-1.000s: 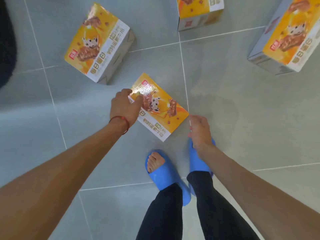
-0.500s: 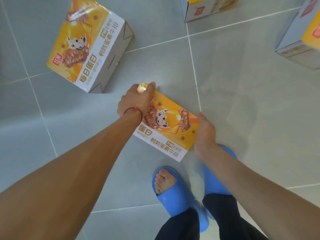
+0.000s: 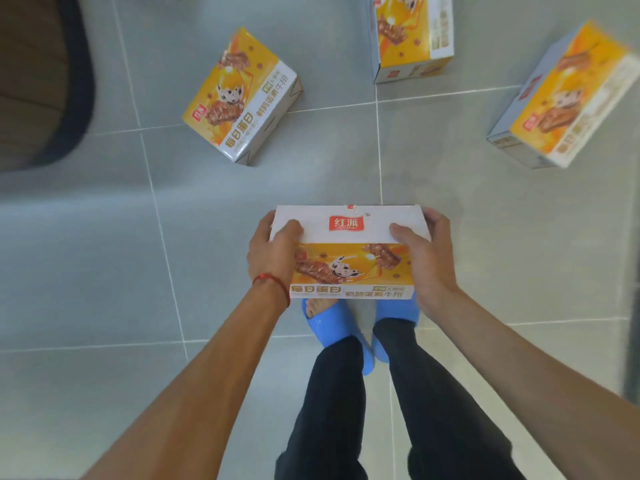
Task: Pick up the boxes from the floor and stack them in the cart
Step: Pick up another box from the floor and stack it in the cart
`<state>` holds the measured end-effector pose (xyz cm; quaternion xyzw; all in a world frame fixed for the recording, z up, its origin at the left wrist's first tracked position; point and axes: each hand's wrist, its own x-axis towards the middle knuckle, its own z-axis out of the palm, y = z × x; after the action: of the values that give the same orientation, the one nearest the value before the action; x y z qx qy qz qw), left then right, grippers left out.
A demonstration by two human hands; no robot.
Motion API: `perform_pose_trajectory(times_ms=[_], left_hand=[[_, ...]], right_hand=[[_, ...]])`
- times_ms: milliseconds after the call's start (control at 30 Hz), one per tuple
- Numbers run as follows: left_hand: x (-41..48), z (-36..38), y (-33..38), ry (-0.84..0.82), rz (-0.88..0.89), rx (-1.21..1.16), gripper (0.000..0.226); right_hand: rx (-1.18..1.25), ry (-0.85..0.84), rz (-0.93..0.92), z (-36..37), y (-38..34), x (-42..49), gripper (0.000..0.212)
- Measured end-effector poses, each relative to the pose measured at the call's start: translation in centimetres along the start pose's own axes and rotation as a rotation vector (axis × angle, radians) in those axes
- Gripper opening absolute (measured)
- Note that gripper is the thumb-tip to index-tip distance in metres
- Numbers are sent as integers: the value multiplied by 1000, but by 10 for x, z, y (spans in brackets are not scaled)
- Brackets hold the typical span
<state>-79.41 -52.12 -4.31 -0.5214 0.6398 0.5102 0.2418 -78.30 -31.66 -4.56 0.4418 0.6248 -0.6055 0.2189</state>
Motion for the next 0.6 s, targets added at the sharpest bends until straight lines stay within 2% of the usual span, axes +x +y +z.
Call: perform_pose_trajectory(times_ms=[100, 167, 233, 367, 600], left_hand=[[-54, -25, 15, -11, -8, -116, 62], [-87, -41, 26, -18, 4, -167, 61], [-121, -56, 34, -28, 14, -201, 54], [-179, -87, 52, -38, 33, -314, 38], [-269, -142, 63, -32, 103, -445, 40]], right_hand=[[-95, -51, -65, -11, -36, -45, 44], [-155, -93, -83, -17, -62, -77, 53], [-197, -119, -94, -23, -87, -111, 64], [-250, -177, -136, -35, -131, -171, 70], [-339, -250, -238, -46, -176, -271, 61]])
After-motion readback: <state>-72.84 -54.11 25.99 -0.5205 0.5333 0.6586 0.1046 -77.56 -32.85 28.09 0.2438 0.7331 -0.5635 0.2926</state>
